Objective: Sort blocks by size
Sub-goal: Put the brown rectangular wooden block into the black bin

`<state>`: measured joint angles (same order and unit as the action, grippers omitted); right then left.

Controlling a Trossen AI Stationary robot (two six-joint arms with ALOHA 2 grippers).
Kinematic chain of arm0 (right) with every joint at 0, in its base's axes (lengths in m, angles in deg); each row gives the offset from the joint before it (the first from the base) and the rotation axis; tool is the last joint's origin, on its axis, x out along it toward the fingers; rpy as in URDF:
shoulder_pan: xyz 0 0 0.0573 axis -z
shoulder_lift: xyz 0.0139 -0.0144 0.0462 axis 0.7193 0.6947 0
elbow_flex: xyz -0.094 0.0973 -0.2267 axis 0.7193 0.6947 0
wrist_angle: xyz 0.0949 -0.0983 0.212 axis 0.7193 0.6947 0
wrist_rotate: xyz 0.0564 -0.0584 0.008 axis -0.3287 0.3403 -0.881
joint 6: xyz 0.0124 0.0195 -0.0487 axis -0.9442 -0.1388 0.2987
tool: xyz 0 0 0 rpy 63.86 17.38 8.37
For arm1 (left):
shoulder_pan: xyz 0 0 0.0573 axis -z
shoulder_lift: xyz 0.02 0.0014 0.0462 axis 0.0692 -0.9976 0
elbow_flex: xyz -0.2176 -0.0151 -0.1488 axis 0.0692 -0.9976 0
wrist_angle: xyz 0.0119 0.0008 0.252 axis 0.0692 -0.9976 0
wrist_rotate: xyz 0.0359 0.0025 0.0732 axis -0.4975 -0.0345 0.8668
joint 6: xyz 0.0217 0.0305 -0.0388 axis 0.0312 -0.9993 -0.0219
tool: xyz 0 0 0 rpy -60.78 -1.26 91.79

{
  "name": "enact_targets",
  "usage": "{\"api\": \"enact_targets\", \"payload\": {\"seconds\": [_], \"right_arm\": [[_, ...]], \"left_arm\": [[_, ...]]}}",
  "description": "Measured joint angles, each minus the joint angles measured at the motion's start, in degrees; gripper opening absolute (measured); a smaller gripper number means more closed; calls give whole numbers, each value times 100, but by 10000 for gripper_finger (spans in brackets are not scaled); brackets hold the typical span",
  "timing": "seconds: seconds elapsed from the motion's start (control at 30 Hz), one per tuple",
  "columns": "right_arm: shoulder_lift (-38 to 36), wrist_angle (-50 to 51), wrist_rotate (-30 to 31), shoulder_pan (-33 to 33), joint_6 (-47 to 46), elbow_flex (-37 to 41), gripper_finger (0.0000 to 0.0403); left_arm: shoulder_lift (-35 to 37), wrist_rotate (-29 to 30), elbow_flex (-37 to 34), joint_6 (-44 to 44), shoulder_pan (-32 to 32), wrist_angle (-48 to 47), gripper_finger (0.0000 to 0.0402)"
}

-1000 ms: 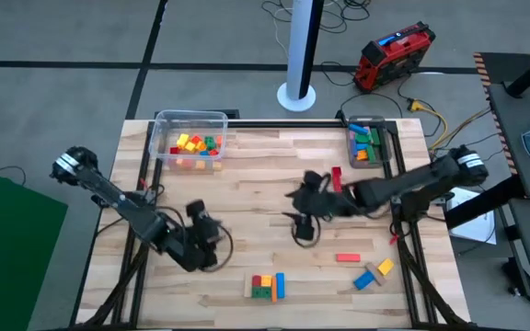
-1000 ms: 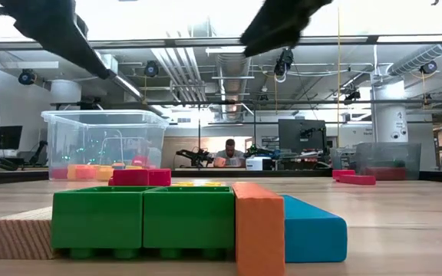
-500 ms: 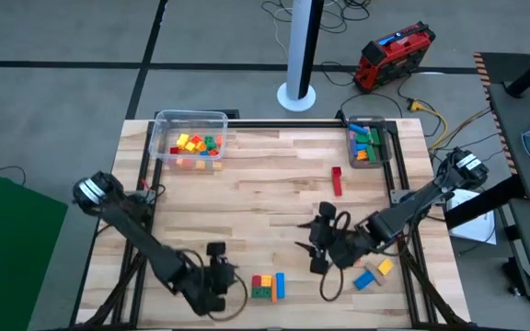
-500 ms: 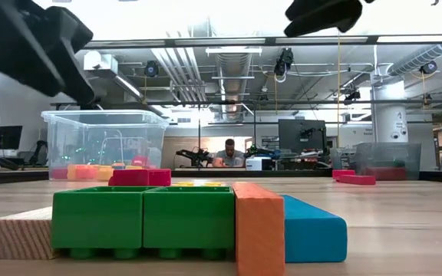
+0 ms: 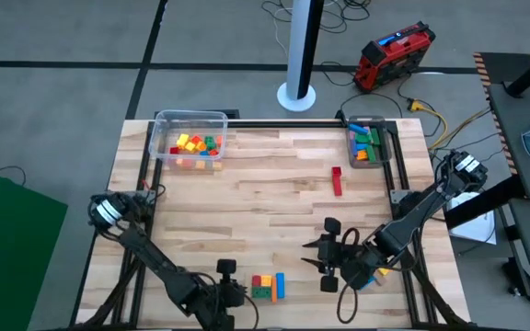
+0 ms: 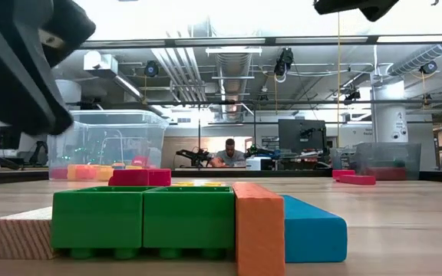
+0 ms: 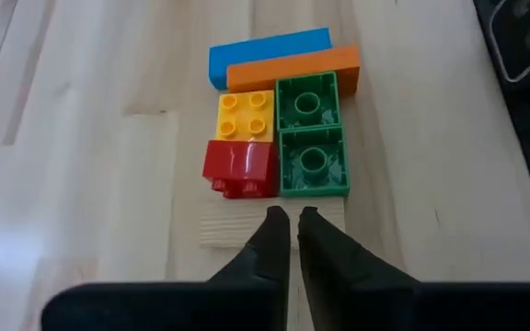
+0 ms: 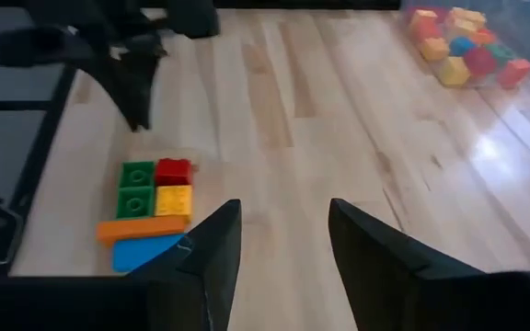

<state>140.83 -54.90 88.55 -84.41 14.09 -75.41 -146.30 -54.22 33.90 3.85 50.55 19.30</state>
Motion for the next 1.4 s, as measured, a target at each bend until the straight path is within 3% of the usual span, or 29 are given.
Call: {"api": "enact_targets", "payload": {"seconds": [0.63, 0.87, 1.1, 1.2, 1.4], "right_arm": [[61, -121, 2, -69, 235, 2, 90], [70, -122, 2, -69, 223, 2, 70], [72, -122, 4, -69, 211, 2, 58], [72, -122, 4, -69, 205, 2, 57], [72, -122, 4, -69, 205, 7, 67]], "left_arm": [[-227, 120, -747, 234, -86, 1242, 0], [-202, 626, -730, 241, -91, 666, 0], [212, 1044, -728, 1017, -112, -661, 0], [492, 961, -725, 1224, -62, -711, 0], [748, 830, -717, 2816, -73, -662, 15]]}}
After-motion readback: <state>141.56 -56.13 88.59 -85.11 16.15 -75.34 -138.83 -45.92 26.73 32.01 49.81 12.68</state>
